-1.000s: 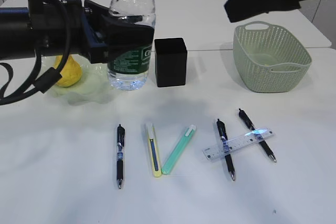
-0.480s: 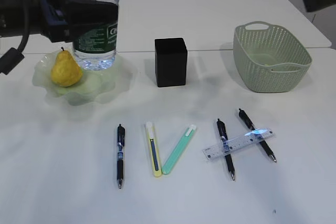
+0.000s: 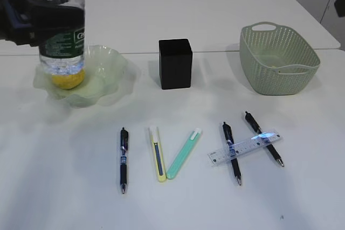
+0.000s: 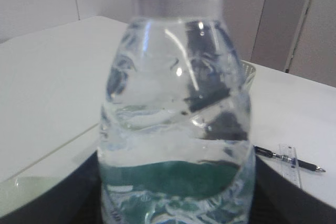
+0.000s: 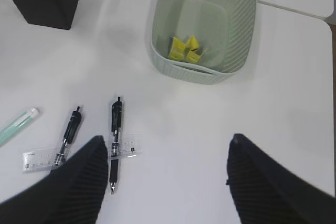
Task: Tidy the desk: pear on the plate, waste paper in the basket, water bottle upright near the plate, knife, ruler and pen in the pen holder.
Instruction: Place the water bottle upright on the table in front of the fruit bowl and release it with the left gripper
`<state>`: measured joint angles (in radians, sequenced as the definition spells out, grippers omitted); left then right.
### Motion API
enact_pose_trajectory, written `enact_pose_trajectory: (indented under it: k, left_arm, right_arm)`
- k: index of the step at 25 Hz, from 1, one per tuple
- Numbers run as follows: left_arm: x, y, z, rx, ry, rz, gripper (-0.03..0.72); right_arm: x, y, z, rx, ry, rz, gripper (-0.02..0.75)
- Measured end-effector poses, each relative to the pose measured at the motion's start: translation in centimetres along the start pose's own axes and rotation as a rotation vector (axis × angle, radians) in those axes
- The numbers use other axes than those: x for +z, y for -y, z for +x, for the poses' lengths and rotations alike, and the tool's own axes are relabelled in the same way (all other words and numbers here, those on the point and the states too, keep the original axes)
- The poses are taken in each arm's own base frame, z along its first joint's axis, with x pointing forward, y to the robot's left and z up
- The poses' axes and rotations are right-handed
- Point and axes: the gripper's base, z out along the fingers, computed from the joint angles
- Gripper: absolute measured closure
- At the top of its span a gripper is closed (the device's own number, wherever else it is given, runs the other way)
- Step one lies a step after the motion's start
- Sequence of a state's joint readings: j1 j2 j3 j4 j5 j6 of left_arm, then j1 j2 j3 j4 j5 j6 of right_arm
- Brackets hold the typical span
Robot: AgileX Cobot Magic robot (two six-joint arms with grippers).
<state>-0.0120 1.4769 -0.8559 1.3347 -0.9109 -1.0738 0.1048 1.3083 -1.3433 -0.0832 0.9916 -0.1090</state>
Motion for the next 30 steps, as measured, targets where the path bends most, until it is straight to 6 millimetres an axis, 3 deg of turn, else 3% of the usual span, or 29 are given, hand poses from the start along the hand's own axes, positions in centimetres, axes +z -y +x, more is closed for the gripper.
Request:
enact_pose_trajectory:
  k: [8,20,30]
  left_arm:
    - [-0.9,-0.2,2.1,-0.008,-0.001,-0.036,0.267]
    - [1.4,-2.2,6.2,-0.047,0.073,0.013,0.267]
    - [2.7,-3.3,10.0,-0.046,0.013,0.015,0.267]
  right_arm:
    - [0.7,1.7,1.0,0.051,-0.043,0.05,0.211]
    - [1.3,1.7,1.6,0.053,-0.07,0.047,0.211]
    - [1.3,1.7,1.6,0.053,-0.064,0.048,0.211]
